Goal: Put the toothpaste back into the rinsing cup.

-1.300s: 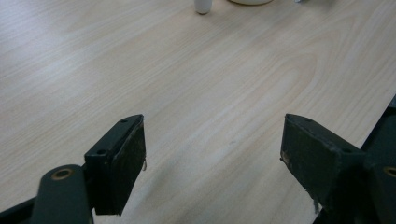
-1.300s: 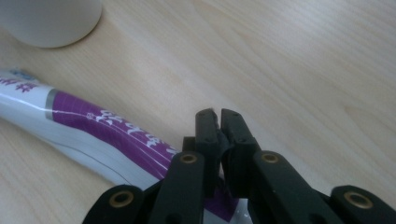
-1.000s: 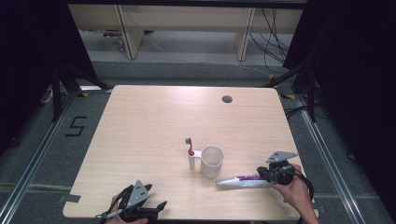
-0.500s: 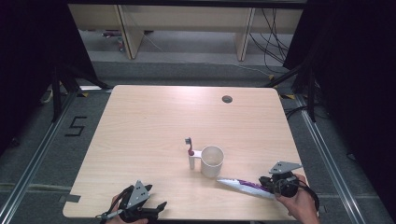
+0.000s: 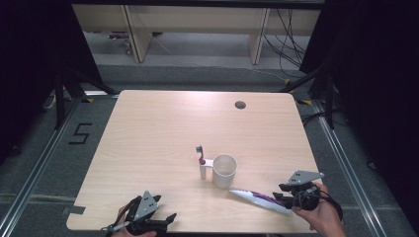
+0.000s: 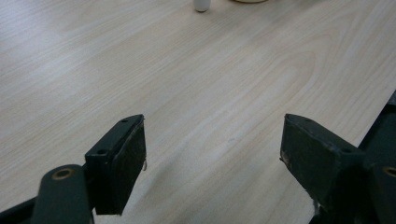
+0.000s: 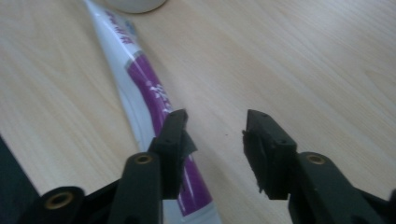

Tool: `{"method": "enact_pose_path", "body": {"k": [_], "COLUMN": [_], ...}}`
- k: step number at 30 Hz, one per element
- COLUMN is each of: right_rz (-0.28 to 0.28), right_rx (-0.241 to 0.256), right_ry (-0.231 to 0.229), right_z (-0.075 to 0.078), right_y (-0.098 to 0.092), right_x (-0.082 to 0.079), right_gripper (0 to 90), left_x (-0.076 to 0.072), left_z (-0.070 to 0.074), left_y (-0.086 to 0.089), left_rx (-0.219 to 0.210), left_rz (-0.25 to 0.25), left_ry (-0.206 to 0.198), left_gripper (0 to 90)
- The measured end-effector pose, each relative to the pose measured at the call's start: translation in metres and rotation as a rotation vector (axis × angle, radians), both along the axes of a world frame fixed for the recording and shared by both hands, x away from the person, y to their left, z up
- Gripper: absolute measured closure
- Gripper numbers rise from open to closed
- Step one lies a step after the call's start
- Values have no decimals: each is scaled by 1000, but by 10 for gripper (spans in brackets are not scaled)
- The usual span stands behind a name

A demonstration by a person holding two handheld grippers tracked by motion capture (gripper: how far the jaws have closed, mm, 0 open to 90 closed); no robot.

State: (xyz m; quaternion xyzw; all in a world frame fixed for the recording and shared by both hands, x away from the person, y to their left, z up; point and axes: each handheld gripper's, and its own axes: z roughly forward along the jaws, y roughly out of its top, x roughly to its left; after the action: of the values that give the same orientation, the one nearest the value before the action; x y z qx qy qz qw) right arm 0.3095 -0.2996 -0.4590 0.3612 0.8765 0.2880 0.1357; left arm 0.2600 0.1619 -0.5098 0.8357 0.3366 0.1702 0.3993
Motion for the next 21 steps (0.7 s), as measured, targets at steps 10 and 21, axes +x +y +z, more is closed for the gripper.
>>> {"method": "enact_pose_path", "body": {"k": [10,21], "right_rz": [105,217], "right_rx": [-86,-240], "right_ry": [45,122], "right_z": [1,-12], "right_y": [31,55], "right_x": [6,19], "right_gripper": [434,332], "left_x": [-1,0], "left_z": [0,-1], "left_y": [1,0], "left_rx": [-1,-8], "left_rz": [9,8], "left_ry": [0,-10], "left_gripper": [222,222]}}
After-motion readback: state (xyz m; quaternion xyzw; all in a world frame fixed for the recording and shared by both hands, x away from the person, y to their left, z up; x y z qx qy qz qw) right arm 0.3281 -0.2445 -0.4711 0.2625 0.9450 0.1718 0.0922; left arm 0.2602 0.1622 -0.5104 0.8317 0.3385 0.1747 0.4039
